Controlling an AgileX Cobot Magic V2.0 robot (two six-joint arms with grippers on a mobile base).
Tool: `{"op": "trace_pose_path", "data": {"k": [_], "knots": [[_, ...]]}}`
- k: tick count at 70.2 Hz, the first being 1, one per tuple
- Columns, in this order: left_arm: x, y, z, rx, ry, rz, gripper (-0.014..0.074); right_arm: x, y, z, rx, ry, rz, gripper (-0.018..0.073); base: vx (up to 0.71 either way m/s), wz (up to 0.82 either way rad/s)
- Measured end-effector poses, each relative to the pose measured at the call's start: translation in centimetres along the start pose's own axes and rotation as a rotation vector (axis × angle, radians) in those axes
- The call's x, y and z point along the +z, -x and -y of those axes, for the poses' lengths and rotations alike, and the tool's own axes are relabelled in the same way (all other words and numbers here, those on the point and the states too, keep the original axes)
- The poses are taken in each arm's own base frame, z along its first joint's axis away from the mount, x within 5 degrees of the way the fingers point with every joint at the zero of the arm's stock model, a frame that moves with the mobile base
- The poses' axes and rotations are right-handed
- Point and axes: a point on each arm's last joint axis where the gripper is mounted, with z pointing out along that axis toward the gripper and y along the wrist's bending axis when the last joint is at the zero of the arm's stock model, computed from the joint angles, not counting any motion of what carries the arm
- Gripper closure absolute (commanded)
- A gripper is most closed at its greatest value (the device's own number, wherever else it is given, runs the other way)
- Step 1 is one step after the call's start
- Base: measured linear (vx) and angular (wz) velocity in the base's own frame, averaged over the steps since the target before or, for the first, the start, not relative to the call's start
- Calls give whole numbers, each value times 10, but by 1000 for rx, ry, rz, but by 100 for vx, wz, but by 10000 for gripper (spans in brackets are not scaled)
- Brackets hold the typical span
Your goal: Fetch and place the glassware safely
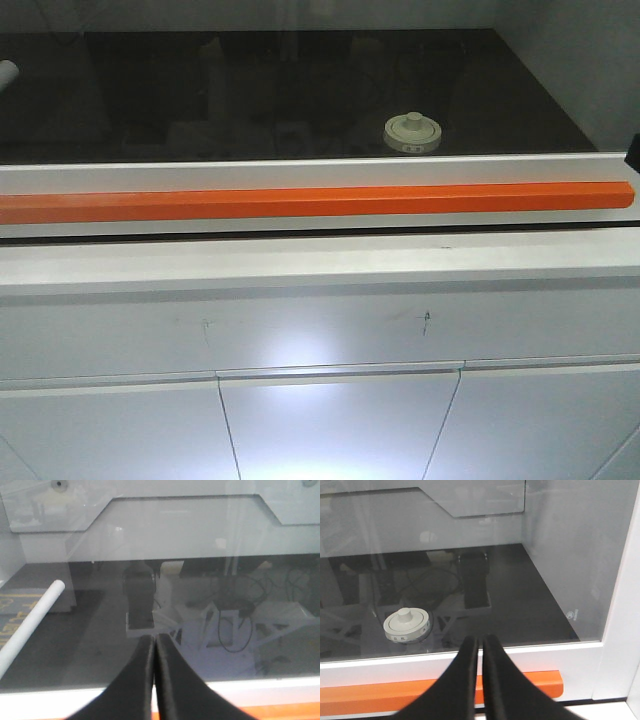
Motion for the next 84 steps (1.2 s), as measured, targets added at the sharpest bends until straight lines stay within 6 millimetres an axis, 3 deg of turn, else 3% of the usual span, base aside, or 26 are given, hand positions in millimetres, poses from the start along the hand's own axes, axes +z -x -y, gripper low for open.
{"op": "trace_pose_path", "data": {"k": [8, 18, 37, 48, 57, 84], "knots": [[0, 0, 0, 26, 0, 2, 603, -10, -8, 0, 0, 0, 1, 560, 0, 0], [1, -9, 0, 71, -4, 5, 603, -16, -42, 1, 0, 6, -17, 560, 0, 0], [1, -89, -1, 77, -34, 41, 603, -16, -103, 0, 4, 38, 57, 560, 0, 0], [-7, -131, -2, 72, -53, 142, 603, -4, -123, -1, 8, 50, 58, 560, 0, 0], [-5, -151, -2, 68, -62, 167, 603, 10, -132, -2, -15, 70, 57, 560, 0, 0], [17, -169, 1, 78, -97, 192, 603, 50, -168, -8, -41, 137, 58, 560, 0, 0]]}}
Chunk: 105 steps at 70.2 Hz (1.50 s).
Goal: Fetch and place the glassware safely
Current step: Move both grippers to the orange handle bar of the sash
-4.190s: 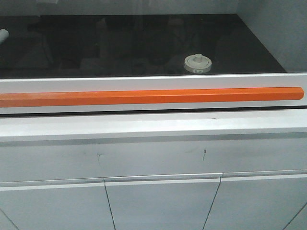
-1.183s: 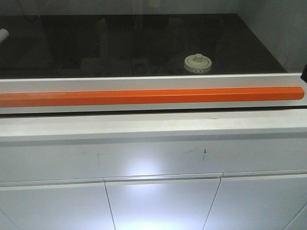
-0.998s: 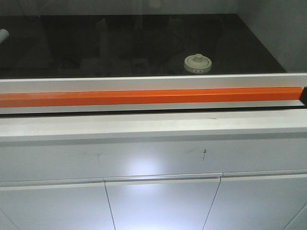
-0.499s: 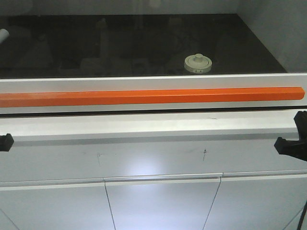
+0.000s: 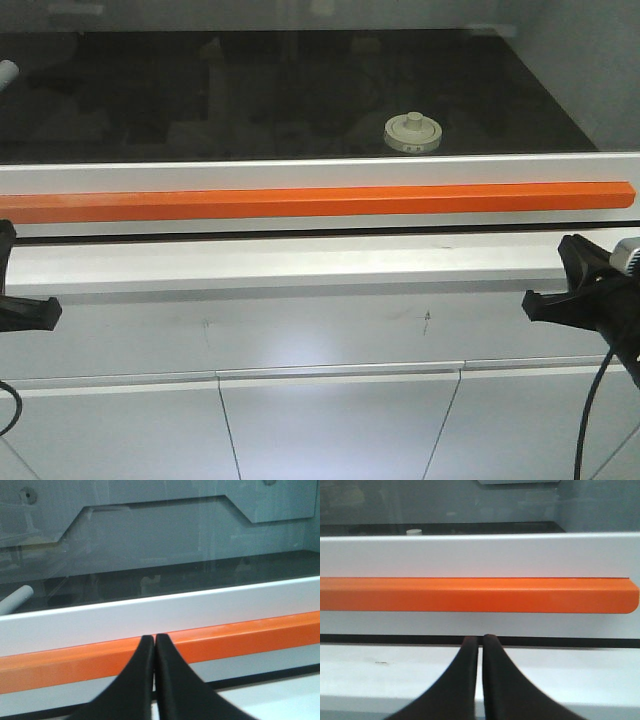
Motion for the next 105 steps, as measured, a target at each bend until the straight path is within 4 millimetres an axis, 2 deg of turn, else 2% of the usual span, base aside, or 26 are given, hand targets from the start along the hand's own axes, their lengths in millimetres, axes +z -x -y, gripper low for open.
{"op": "trace_pose_path", "data": {"k": [19, 48, 69, 83, 105], "knots": [[2, 0, 0, -1, -4, 41, 603, 25, -19, 2, -19, 10, -8, 560, 0, 0], [2, 1, 0, -1, -4, 46, 603, 63, -30, 7, -36, 11, -26, 560, 0, 0], [2, 1, 0, -1, -5, 45, 603, 85, -31, 10, -45, 11, -7, 560, 0, 0], [4, -3, 0, -2, -5, 18, 603, 92, -32, 11, -47, 11, -4, 560, 0, 0], [17, -32, 0, -14, -8, -83, 603, 93, -29, 11, -47, 12, 31, 560, 0, 0]]}}
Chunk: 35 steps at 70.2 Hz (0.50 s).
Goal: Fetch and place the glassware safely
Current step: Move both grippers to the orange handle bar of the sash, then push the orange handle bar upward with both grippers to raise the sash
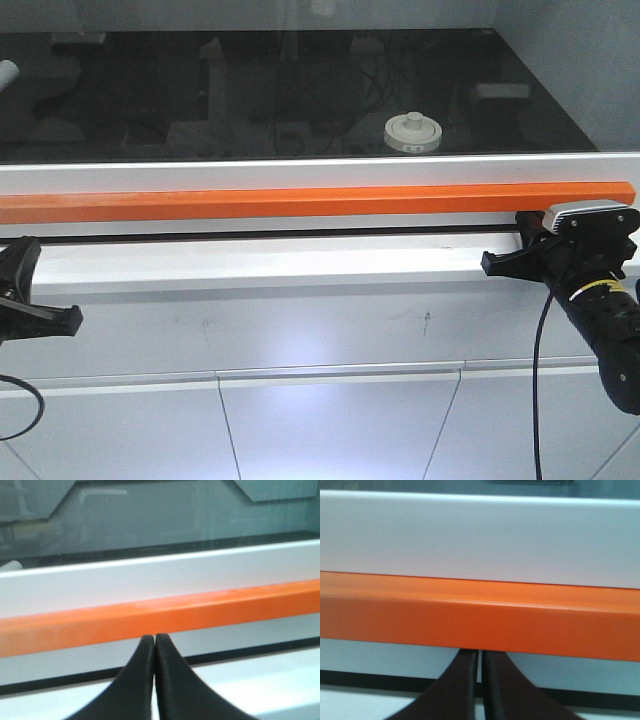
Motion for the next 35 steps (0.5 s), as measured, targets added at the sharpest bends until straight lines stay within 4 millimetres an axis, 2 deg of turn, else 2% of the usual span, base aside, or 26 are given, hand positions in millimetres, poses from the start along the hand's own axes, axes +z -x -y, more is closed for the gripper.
{"op": "trace_pose_path", "data": {"k": [17, 35], "knots": [[25, -19, -2, -8, -2, -48, 603, 0, 0, 0, 0, 0, 0, 560, 0, 0], [52, -27, -5, 36, 7, -59, 603, 0, 0, 0, 0, 0, 0, 560, 0, 0]]}}
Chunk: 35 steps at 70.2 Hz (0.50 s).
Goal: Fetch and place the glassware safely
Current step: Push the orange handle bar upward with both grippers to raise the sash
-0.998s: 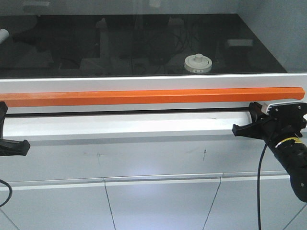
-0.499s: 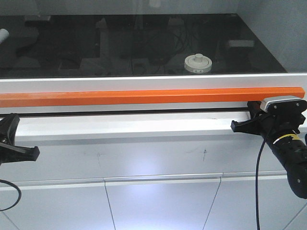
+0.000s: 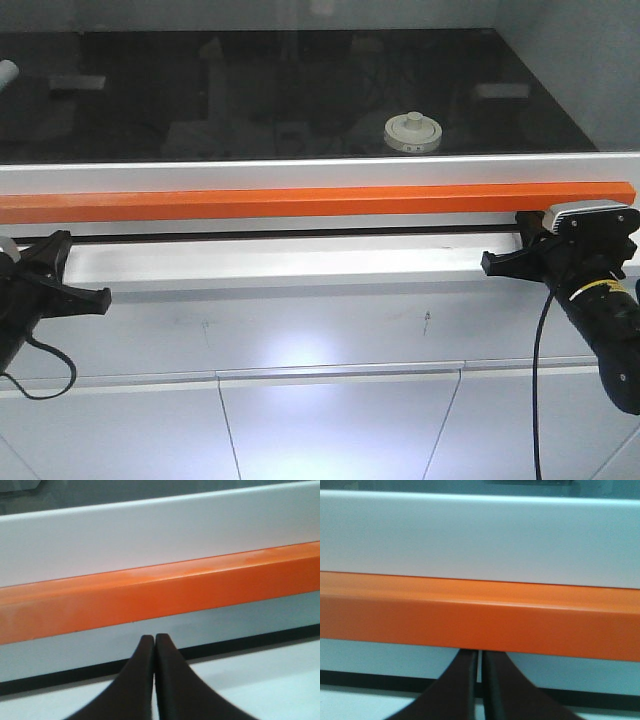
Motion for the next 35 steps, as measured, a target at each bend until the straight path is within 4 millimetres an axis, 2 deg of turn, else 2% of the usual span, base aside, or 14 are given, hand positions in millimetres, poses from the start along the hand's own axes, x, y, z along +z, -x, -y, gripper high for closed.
{"op": "trace_pose_path", "data": {"k": [35], "knots": [[22, -13, -7, -23, 61, -27, 603, 0, 0, 0, 0, 0, 1, 560, 0, 0]]}}
